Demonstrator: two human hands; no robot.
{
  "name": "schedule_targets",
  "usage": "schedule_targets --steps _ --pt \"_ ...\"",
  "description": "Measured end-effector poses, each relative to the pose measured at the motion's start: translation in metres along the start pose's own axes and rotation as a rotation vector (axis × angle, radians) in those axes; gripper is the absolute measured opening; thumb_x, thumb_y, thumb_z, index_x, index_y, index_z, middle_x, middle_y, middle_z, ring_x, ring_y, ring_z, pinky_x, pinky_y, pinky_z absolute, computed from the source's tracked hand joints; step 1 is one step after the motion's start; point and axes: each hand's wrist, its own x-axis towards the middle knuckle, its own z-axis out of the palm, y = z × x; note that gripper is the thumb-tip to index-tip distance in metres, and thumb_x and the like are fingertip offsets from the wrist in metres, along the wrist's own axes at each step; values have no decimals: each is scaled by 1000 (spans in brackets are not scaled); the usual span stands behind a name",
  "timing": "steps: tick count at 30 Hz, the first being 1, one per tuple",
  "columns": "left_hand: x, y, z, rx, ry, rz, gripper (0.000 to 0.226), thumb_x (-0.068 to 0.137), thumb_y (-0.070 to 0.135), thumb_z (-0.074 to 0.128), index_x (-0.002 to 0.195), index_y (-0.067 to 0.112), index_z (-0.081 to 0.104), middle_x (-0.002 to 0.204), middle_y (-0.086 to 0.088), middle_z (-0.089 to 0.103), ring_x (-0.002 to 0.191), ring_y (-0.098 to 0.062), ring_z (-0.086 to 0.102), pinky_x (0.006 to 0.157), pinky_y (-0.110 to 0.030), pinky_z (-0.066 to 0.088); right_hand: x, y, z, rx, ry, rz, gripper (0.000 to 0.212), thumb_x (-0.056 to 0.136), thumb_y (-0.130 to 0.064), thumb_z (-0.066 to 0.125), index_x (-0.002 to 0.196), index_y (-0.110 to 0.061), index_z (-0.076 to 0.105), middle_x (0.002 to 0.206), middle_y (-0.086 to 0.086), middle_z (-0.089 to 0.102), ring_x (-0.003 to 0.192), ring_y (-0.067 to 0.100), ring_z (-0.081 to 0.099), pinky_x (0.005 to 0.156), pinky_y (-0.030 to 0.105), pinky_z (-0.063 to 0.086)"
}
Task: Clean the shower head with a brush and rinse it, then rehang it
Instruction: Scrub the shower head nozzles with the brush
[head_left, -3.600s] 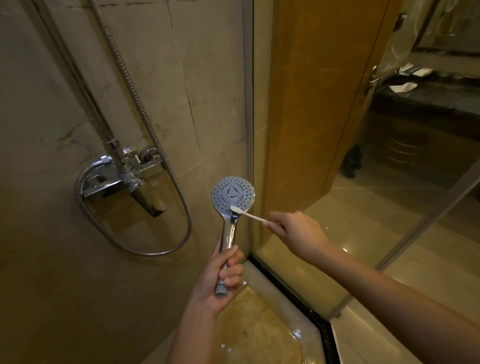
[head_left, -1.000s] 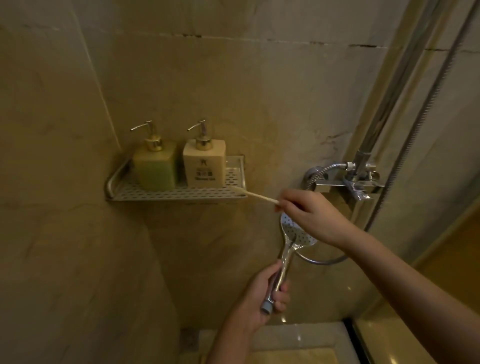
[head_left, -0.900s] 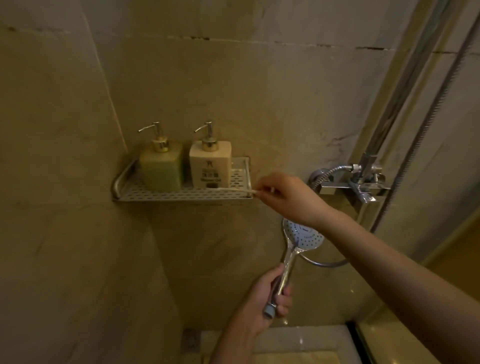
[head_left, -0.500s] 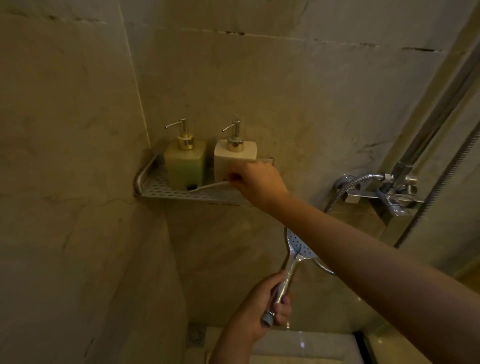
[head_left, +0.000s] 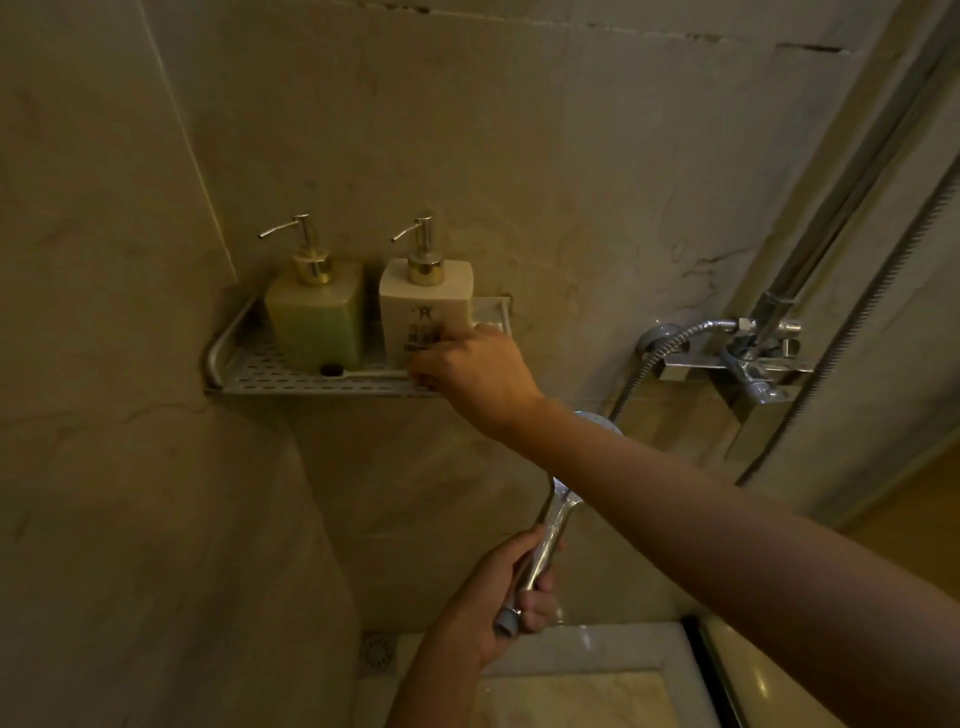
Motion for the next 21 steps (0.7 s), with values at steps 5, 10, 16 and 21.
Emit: schedule_targets --steps 5,10,16,21 --pt "4 2 3 -4 -24 -3 25 93 34 42 94 12 53 46 3 43 30 -3 30 31 -12 22 -4 1 1 54 3 2 16 73 -10 77 87 -16 74 87 4 74 86 28 67 50 38 56" --pt "9 5 10 -21 -43 -5 25 94 34 41 93 12 53 46 3 42 29 -3 29 31 -12 21 -16 4 -19 161 2 98 22 88 -13 57 105 -18 70 108 4 69 97 27 66 62 39 55" --pt "20 3 31 2 -96 6 26 95 36 38 92 15 54 48 2 45 29 -4 31 29 -12 22 -98 32 -51 398 357 492 18 85 -17 55 95 -15 70 90 -3 69 83 13 64 71 32 52" --pt "32 -9 55 133 -178 57 33 85 45 46 96 18 61 58 3 48 36 -3 38 29 -13 25 -214 43 -58 505 592 1004 21 86 5 57 94 -13 60 89 -5 61 81 5 59 67 15 47"
